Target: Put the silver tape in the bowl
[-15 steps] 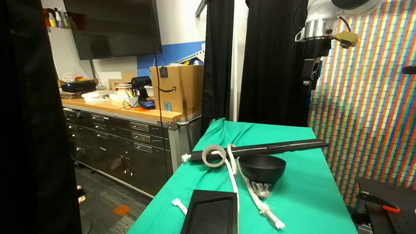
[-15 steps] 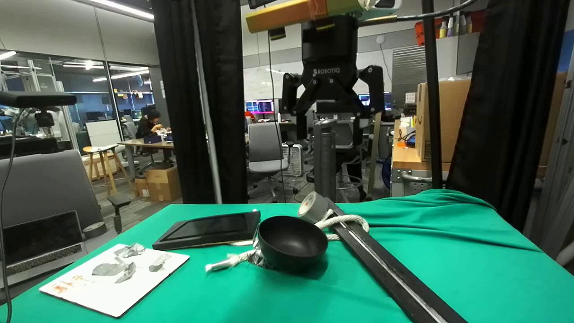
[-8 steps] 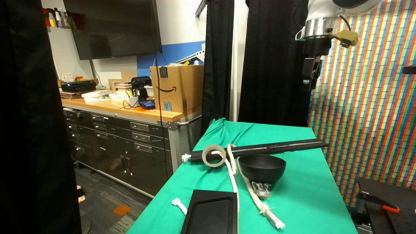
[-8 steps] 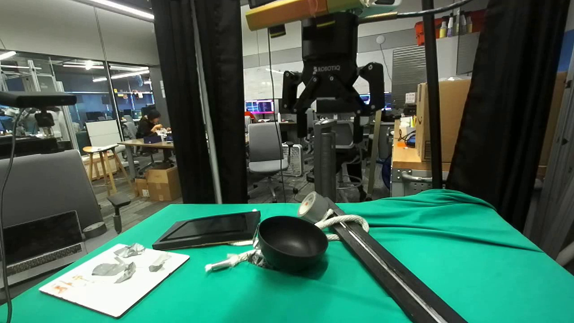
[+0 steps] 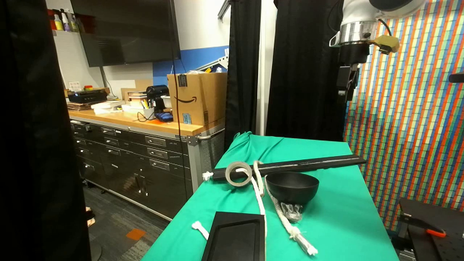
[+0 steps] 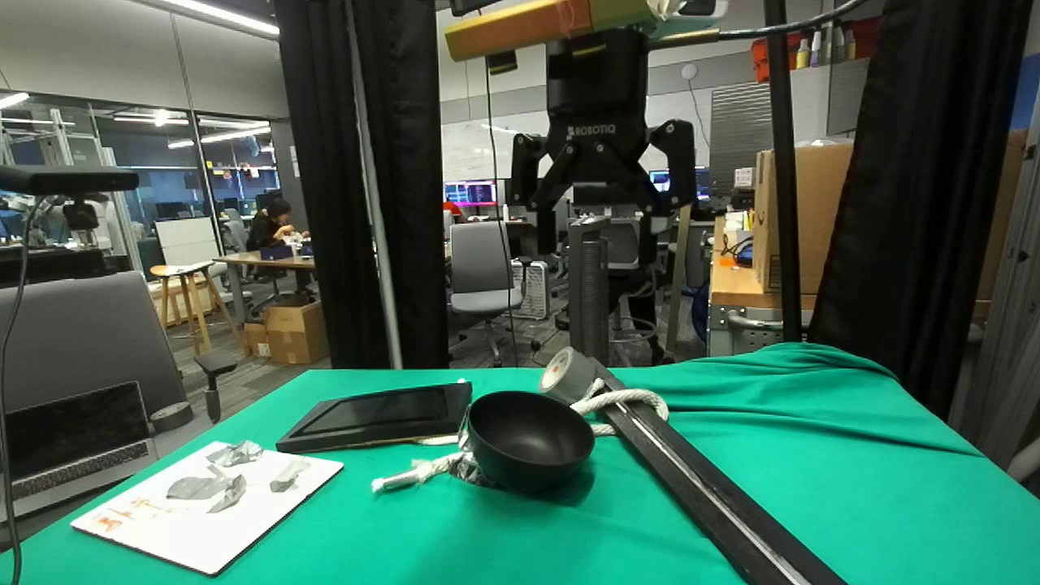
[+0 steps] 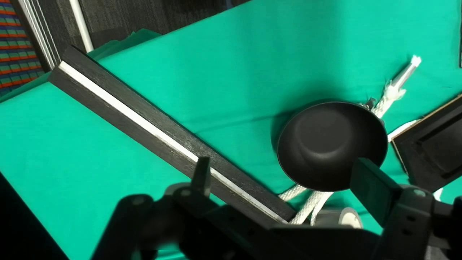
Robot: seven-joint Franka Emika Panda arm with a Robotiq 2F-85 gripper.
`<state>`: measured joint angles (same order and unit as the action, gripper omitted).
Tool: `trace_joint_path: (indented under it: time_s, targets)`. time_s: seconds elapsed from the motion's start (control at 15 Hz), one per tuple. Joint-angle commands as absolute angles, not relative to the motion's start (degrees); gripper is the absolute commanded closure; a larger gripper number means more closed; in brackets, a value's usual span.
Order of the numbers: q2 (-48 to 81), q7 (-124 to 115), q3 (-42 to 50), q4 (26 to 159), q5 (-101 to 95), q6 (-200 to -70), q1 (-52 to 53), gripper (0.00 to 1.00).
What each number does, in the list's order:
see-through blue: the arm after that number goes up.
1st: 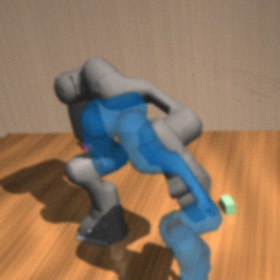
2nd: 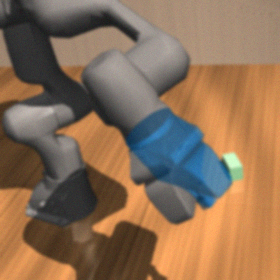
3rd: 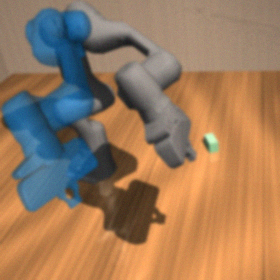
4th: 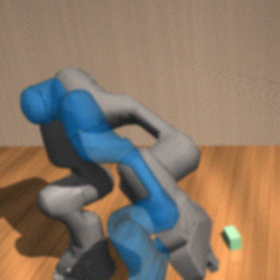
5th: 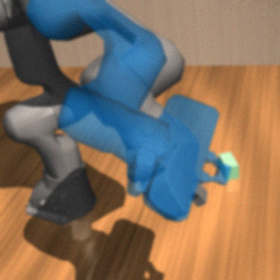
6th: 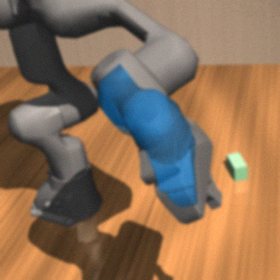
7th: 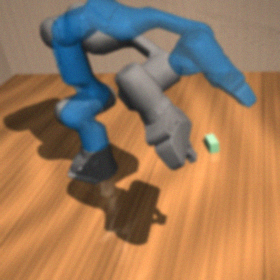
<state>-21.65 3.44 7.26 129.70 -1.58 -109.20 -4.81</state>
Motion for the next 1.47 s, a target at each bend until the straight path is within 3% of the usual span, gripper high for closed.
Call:
trace_joint_path:
  time_s: [0.0, 0.6, 1.07, 1.4]
  targets:
    - [-21.9, 0.4, 6.0, 128.4, -2.9, -109.0, -5.7, 0.00]
    - [-16.7, -12.8, -1.8, 119.9, -2.9, -109.2, -3.2, 0.00]
    - [-2.9, -29.7, -10.2, 103.5, -11.3, -106.9, 0.3, 0.00]
    - [6.8, -34.7, -9.3, 95.9, -19.8, -105.5, 4.0, 0.00]
